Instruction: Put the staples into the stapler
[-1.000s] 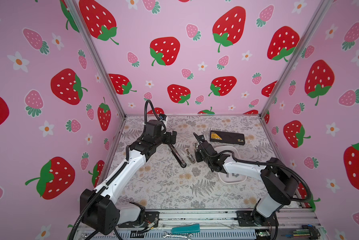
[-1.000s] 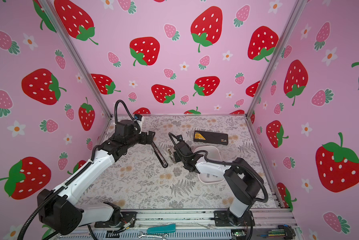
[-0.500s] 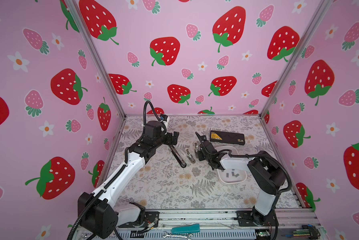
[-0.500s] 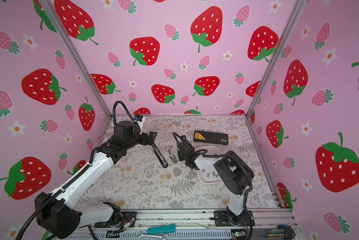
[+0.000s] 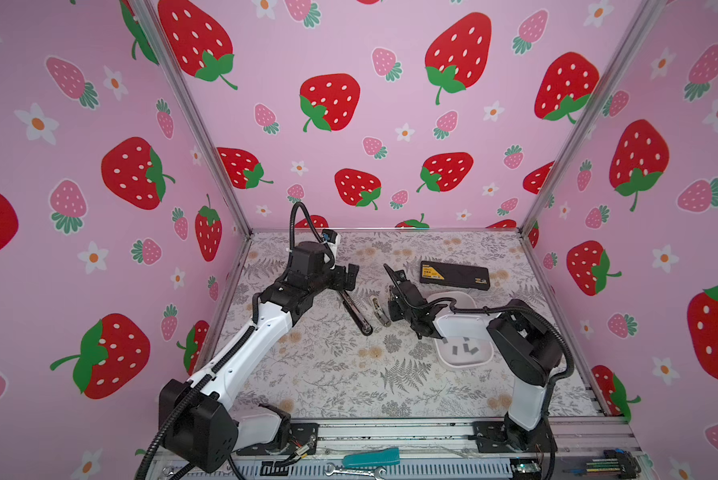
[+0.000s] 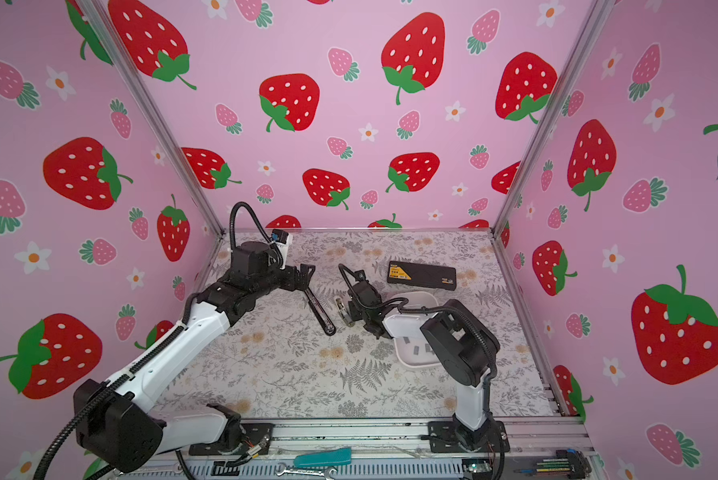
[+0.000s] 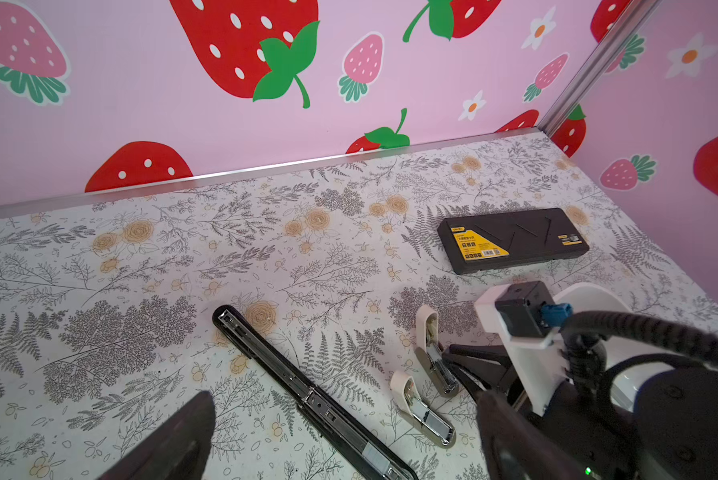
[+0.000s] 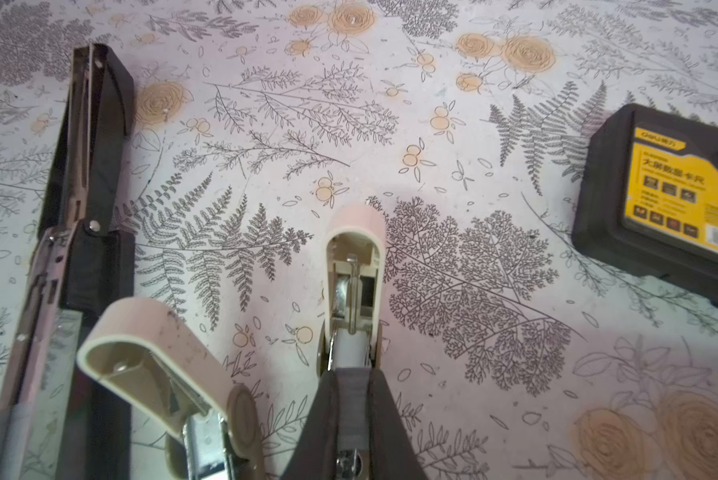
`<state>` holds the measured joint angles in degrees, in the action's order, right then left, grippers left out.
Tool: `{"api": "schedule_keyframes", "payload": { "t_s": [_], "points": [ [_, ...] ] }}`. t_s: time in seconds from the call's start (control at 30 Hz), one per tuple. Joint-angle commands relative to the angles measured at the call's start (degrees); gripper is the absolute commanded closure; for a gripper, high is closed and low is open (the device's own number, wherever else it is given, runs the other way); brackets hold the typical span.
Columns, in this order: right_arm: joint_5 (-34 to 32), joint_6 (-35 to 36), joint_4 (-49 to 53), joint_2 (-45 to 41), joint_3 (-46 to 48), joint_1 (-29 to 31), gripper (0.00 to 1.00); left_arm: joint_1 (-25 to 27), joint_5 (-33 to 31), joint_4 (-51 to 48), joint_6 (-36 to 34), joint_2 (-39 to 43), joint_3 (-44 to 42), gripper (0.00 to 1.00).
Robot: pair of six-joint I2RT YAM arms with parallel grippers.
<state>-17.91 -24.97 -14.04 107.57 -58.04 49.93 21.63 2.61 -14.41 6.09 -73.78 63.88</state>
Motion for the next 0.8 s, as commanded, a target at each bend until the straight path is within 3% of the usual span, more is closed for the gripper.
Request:
{"api": "schedule_keyframes", "payload": {
  "t_s": [0.0, 0.77],
  "points": [
    [0.19, -1.26, 0.02, 1.18, -1.59, 0.49, 0.93, -0.14, 0.29, -0.17, -0.37, -0.48, 1.58, 0.01],
    [0.27, -4.51, 0.15, 2.37, -1.14, 1.0, 0.96, -0.18, 0.42, -0.31, -0.5, -0.58, 1.68, 0.01]
  ]
}}
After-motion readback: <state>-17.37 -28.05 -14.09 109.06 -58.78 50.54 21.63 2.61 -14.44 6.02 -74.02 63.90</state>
